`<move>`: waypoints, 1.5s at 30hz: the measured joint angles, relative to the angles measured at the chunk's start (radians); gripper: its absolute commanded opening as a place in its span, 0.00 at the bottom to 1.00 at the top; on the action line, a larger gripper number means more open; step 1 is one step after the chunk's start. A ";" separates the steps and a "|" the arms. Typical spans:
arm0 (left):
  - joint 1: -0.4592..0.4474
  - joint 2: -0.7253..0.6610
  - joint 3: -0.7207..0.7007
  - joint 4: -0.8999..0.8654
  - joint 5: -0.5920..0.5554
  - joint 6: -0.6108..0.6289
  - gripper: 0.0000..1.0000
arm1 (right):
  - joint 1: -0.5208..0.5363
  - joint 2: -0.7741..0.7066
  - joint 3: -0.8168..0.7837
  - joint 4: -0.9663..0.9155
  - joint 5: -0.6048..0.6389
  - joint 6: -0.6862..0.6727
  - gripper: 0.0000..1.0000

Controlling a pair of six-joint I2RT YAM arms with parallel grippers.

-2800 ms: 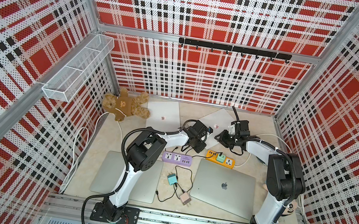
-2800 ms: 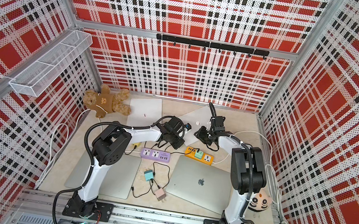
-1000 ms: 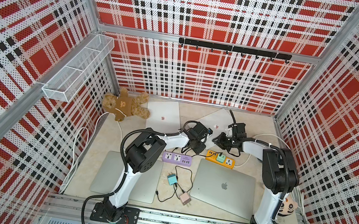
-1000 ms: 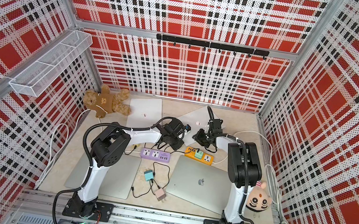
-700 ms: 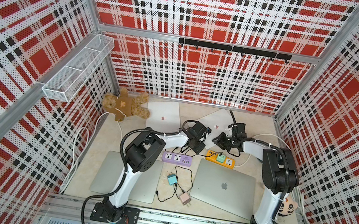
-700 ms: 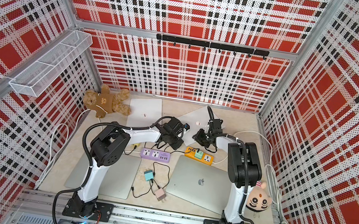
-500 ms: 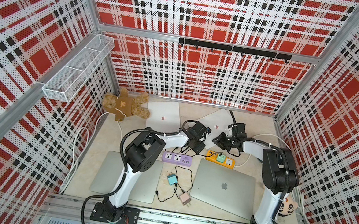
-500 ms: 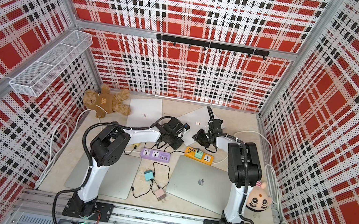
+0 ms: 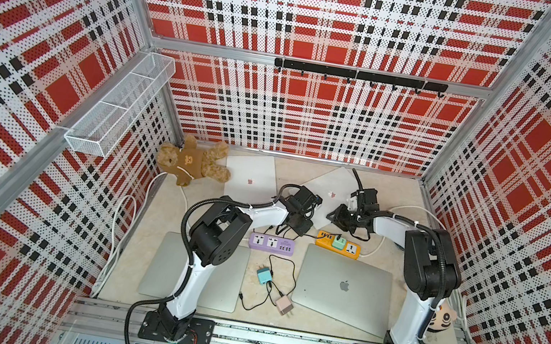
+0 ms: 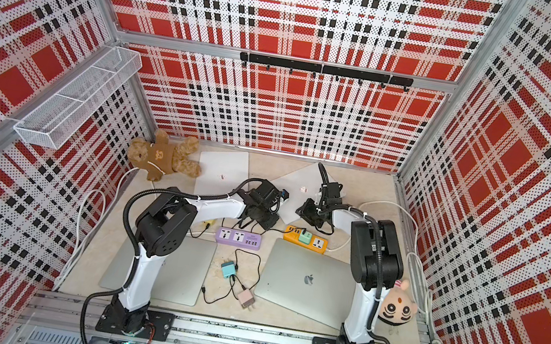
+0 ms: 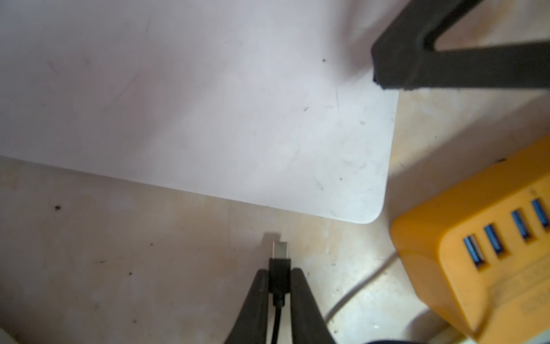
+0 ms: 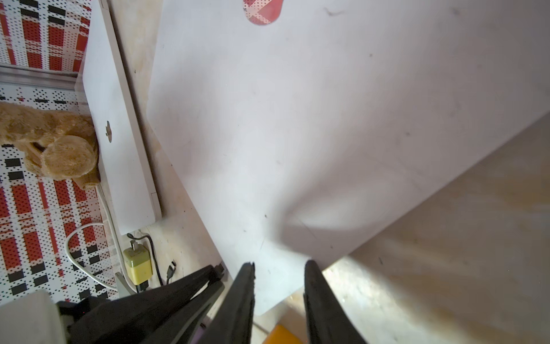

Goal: Unplug the laptop charger
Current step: Remove the charging cable from the laptop, then remove the plug from the socket.

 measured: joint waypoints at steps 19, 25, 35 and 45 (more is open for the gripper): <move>-0.001 -0.081 -0.042 0.013 0.002 -0.042 0.20 | 0.013 -0.155 0.006 -0.102 0.080 -0.019 0.49; -0.006 -0.100 -0.050 0.024 0.014 -0.071 0.15 | 0.016 -0.271 -0.010 -0.112 0.141 -0.022 0.50; -0.040 -0.102 -0.050 0.062 0.073 -0.133 0.00 | 0.016 -0.410 -0.117 -0.142 0.217 -0.027 0.51; -0.066 -0.083 -0.037 0.073 0.166 -0.207 0.00 | 0.016 -0.550 -0.237 -0.172 0.343 -0.039 0.53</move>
